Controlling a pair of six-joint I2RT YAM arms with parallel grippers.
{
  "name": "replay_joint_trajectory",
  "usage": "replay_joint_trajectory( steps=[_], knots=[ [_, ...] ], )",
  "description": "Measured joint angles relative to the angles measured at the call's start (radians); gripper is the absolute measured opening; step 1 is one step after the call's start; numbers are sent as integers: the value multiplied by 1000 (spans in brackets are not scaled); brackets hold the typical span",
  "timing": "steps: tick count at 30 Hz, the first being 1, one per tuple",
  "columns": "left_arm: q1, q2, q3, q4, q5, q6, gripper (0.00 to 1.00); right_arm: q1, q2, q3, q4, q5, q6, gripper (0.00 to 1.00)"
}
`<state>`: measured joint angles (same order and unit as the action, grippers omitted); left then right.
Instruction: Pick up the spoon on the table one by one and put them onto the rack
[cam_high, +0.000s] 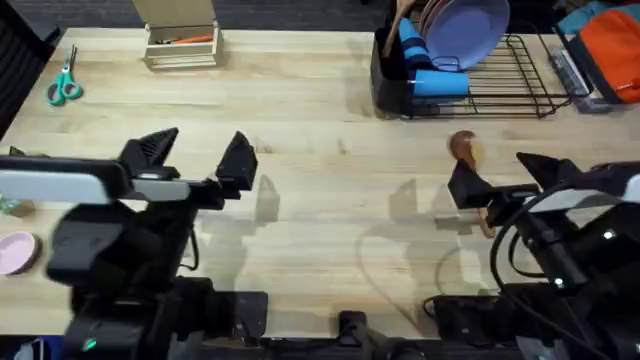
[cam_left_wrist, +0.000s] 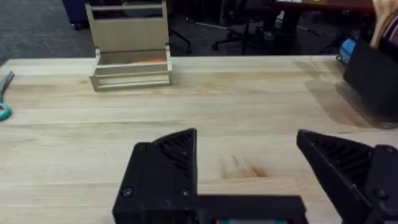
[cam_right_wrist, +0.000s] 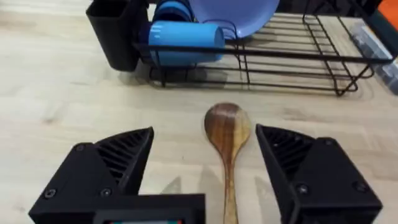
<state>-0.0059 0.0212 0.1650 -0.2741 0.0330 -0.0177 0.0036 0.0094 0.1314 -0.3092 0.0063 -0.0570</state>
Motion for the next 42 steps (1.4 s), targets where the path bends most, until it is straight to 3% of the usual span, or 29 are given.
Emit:
replay_joint_trajectory(
  steps=[7, 17, 24, 26, 34, 42],
  knots=[
    [0, 165, 182, -92, 0, 0, 993, 0, 138, 140, -1, 55, -29, 996],
    [0, 521, 440, -119, 0, 56, 994, 0, 531, 396, 8, 84, -48, 995],
    [0, 722, 638, -296, 1, 72, 994, 0, 810, 665, -91, 78, -48, 996],
    [0, 817, 754, -427, 1, 75, 994, 0, 937, 812, -196, 59, -49, 995],
    [0, 948, 953, -618, 1, 76, 994, 0, 1083, 1010, -403, 13, -56, 996],
    [0, 986, 1031, -666, 4, 79, 994, 0, 1099, 1108, -531, 0, -56, 996]
  ],
)
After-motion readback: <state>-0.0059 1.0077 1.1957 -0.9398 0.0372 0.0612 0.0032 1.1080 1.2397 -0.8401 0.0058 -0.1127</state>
